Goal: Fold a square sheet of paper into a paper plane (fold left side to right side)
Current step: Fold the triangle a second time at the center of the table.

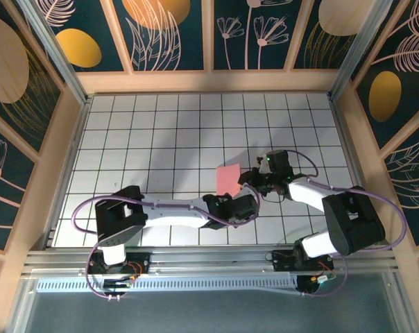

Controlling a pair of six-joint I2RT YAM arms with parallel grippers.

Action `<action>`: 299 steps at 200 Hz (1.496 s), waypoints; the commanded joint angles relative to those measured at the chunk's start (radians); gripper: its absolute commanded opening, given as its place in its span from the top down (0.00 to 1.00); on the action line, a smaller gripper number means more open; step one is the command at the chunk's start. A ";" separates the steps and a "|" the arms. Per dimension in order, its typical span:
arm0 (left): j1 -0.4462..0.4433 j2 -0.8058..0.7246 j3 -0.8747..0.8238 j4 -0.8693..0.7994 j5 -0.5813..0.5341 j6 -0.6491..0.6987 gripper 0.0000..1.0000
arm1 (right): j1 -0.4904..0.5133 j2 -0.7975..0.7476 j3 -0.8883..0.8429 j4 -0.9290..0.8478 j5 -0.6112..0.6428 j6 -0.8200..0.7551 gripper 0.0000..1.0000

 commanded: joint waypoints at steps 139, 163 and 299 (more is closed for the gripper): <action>0.231 -0.153 -0.187 0.248 0.506 -0.160 1.00 | -0.095 -0.315 -0.115 -0.159 -0.010 -0.109 0.89; 0.262 -0.158 -0.221 0.270 0.532 -0.186 1.00 | -0.022 -0.340 -0.184 -0.130 -0.001 -0.057 1.00; 0.293 -0.165 -0.255 0.277 0.529 -0.215 1.00 | 0.265 -0.148 -0.212 -0.010 0.156 0.063 1.00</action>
